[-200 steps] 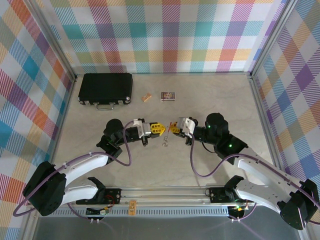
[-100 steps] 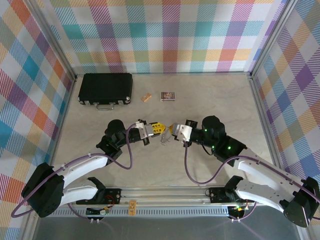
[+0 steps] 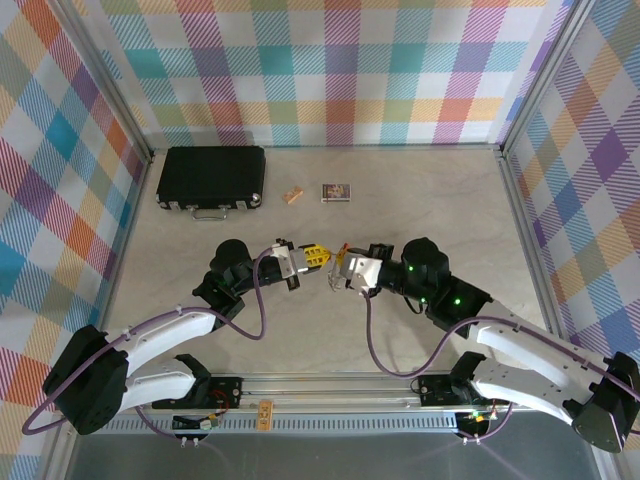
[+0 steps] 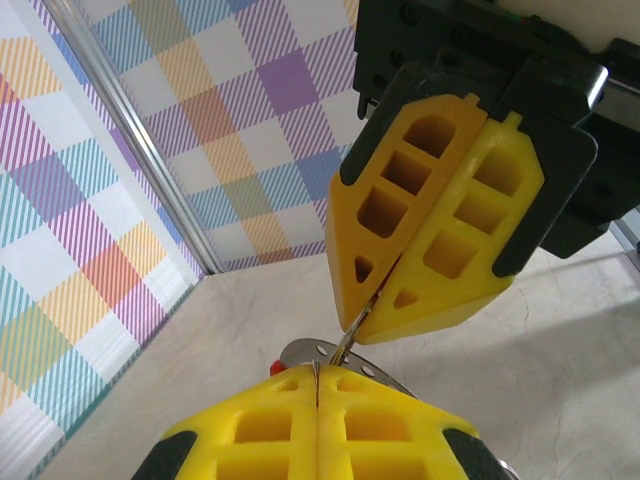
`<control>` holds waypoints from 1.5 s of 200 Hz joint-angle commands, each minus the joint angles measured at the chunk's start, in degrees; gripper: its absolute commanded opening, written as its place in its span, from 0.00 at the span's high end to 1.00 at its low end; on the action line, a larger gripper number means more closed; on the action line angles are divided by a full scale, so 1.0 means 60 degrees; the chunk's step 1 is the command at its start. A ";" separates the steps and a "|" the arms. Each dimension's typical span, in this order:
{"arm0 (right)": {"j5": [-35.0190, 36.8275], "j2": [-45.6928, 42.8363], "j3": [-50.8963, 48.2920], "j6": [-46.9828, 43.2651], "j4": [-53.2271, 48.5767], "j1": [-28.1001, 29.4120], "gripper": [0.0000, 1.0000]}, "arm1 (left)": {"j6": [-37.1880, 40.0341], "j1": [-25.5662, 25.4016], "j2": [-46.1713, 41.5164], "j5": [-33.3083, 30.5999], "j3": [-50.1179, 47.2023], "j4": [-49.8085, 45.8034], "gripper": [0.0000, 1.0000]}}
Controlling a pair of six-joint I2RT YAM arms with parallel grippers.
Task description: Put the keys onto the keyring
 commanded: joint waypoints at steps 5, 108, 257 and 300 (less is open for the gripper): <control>0.0291 -0.0051 -0.0057 0.0026 0.0594 0.0055 1.00 | 0.0095 -0.0129 -0.0169 0.0041 0.0011 0.0136 1.00; 0.0725 -0.0140 -0.0350 0.0986 0.1823 0.0062 1.00 | -0.1457 -0.0140 -0.0059 0.0231 0.0090 0.1075 1.00; 0.0614 0.0035 -0.0753 0.1676 0.3417 0.0068 1.00 | -0.5471 -0.0065 0.1305 -0.0497 0.0216 0.4561 1.00; 0.0325 0.0033 -0.0773 0.1823 0.3422 0.0064 1.00 | -0.5747 -0.0048 0.1458 -0.0750 0.0176 0.5077 1.00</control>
